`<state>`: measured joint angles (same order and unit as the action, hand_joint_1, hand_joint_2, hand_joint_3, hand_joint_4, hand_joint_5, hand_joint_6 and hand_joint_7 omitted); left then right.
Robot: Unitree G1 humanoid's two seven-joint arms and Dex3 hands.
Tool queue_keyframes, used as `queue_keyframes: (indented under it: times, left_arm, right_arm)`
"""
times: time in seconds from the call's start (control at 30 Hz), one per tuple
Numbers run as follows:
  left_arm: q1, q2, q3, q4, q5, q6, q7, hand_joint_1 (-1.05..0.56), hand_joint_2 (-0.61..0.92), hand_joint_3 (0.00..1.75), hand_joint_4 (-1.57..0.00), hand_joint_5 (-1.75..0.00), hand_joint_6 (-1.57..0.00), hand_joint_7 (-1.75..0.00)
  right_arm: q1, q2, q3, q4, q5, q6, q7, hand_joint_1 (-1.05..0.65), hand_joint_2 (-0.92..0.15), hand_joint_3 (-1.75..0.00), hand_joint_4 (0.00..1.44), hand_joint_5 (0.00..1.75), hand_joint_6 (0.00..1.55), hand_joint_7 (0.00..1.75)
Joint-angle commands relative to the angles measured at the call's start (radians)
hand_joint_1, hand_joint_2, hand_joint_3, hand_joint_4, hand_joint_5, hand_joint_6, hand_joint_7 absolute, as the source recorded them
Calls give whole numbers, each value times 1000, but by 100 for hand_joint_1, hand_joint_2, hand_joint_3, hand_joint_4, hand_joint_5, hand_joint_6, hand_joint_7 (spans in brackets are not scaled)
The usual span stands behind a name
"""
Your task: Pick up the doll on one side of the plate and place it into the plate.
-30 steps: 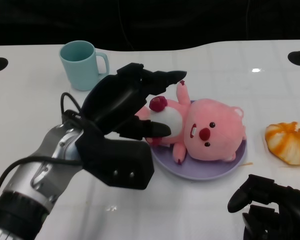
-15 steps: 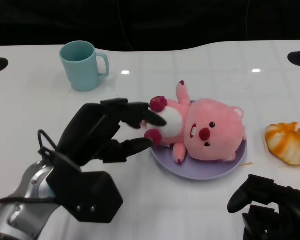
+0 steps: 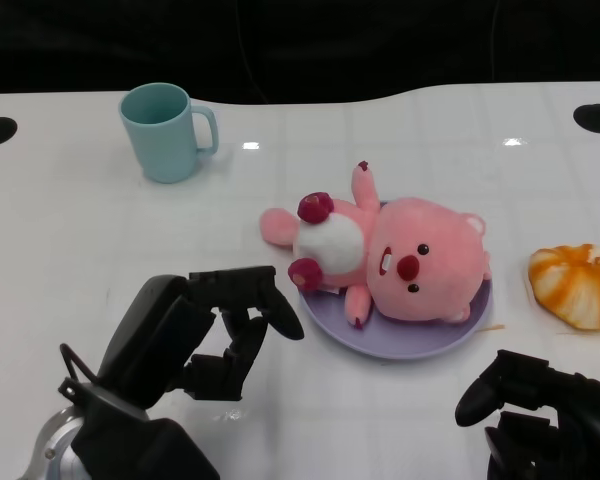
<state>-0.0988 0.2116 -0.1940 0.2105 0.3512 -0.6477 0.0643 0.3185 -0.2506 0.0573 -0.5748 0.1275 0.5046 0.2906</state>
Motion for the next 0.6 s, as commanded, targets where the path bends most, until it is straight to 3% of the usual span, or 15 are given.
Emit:
queue_keyframes:
  times: [0.03,0.13,0.3,0.6]
  left_arm:
    - [44,-5,20,-18,-54,-4,-10,-3,31,151,-87,-167,-85,-134]
    - [87,-6,18,-47,-99,38,-51,-6,30,157,-88,-170,-85,-143]
    - [162,-3,13,-122,-138,117,-112,0,27,157,-93,-160,-89,-140]
    - [274,-31,13,-267,-235,317,-199,-4,30,152,-92,-174,-86,-152]
  right_arm:
    - [-4,-9,-4,-6,0,-7,-2,-5,-71,-105,62,175,51,146]
    - [-5,-7,-5,2,3,-18,1,-5,-71,-105,62,175,51,146]
    - [-1,-2,-10,-4,10,-16,-1,-3,-72,-106,61,175,51,146]
    - [-10,-4,-24,-12,26,5,-3,-4,-72,-106,62,175,50,146]
